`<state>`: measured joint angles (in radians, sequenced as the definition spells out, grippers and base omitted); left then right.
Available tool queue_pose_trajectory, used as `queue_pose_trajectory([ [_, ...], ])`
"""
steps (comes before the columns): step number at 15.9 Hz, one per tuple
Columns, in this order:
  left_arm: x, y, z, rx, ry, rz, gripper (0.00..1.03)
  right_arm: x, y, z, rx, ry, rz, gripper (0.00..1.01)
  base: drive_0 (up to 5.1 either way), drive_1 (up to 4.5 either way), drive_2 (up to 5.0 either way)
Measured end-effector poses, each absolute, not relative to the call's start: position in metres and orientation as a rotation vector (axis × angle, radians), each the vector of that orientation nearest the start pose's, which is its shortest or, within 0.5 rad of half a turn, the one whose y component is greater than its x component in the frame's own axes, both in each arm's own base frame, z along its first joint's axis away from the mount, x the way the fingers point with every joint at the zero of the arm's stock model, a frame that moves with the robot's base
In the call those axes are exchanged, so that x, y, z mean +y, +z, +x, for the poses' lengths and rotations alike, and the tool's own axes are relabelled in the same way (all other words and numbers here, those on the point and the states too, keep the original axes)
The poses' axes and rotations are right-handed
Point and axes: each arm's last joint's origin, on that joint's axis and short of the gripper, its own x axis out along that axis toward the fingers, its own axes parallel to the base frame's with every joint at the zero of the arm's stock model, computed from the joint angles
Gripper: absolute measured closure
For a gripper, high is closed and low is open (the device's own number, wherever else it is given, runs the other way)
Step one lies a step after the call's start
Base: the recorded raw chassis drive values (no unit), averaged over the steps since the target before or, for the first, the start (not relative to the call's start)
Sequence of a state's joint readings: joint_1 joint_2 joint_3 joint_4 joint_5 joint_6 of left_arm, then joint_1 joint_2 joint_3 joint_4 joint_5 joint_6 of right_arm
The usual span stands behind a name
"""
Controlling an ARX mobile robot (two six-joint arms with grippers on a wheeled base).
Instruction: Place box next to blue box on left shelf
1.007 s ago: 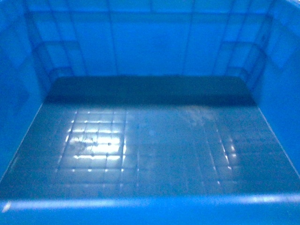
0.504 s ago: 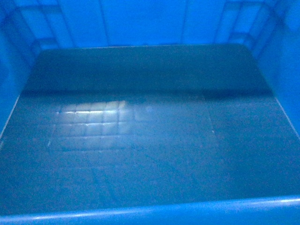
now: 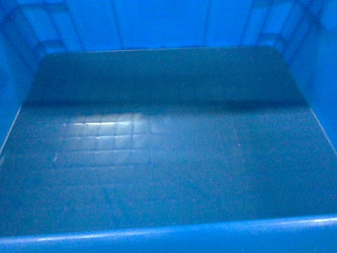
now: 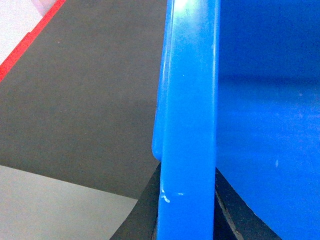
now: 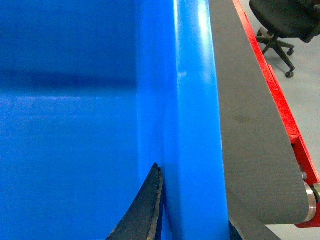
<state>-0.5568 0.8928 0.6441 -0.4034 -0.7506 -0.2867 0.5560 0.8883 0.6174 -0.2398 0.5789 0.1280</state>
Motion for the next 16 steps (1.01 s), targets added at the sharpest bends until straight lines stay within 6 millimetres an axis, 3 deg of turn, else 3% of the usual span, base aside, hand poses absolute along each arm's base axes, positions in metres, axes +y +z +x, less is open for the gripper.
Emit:
queue_pose_trajectory([
  [16, -0.0772, 0.2527, 0.1612, 0.485, 0.257, 0.12, 0.89, 0.0845, 0.2555, 0.1661, 0.429, -0.052, -0.151, 0.84, 0.0, 0.0, 0.0],
])
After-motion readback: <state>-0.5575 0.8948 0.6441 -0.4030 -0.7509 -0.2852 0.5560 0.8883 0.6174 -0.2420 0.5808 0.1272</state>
